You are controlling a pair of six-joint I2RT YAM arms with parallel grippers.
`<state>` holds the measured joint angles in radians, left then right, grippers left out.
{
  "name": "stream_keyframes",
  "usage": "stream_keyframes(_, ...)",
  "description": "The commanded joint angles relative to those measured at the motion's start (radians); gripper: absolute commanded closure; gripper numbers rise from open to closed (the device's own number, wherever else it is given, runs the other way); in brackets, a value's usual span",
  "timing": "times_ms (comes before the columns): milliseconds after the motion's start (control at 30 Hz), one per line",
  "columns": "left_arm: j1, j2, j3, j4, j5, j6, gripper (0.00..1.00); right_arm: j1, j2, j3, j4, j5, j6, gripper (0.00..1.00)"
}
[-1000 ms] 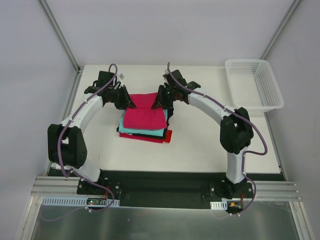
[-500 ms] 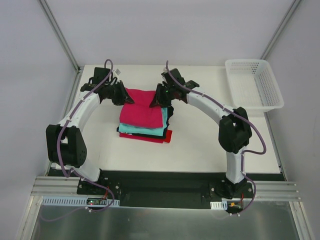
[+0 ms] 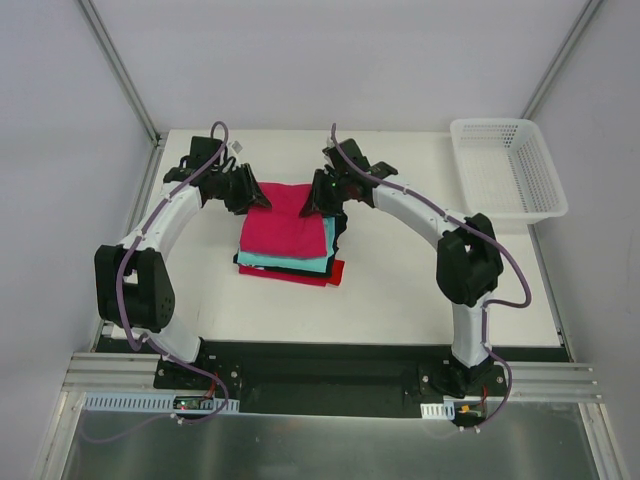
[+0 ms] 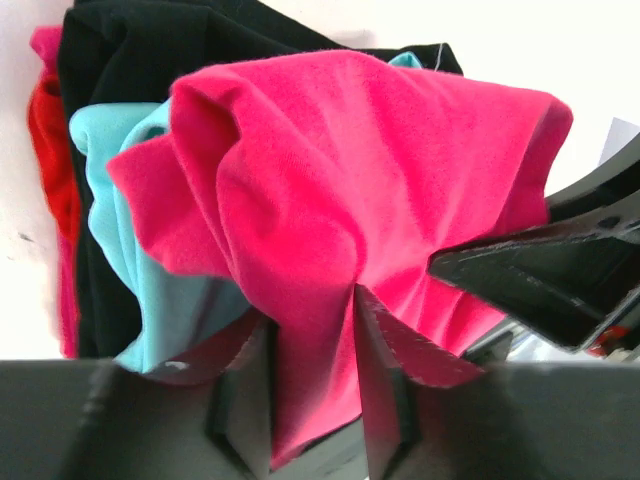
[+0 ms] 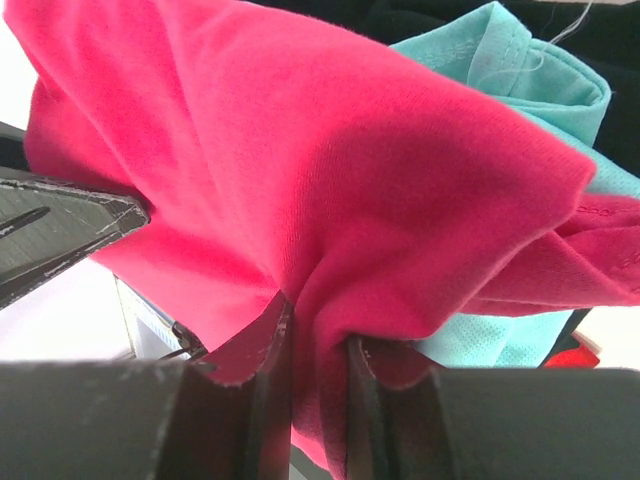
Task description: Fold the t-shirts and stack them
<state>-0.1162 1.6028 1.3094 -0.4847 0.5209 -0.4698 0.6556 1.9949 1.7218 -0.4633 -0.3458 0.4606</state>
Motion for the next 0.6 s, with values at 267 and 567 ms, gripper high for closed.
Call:
stream_keyframes(267,0.012,-0.055,0.022,-0.003,-0.045,0.036,0.01,-0.002,0.008,0.12,-0.188,0.094,-0.098,0.15)
stream_keyframes(567,0.012,-0.069,0.119,-0.074,-0.105,0.086,0.01,-0.034,-0.013,0.349,-0.434,0.251,-0.236,0.07)
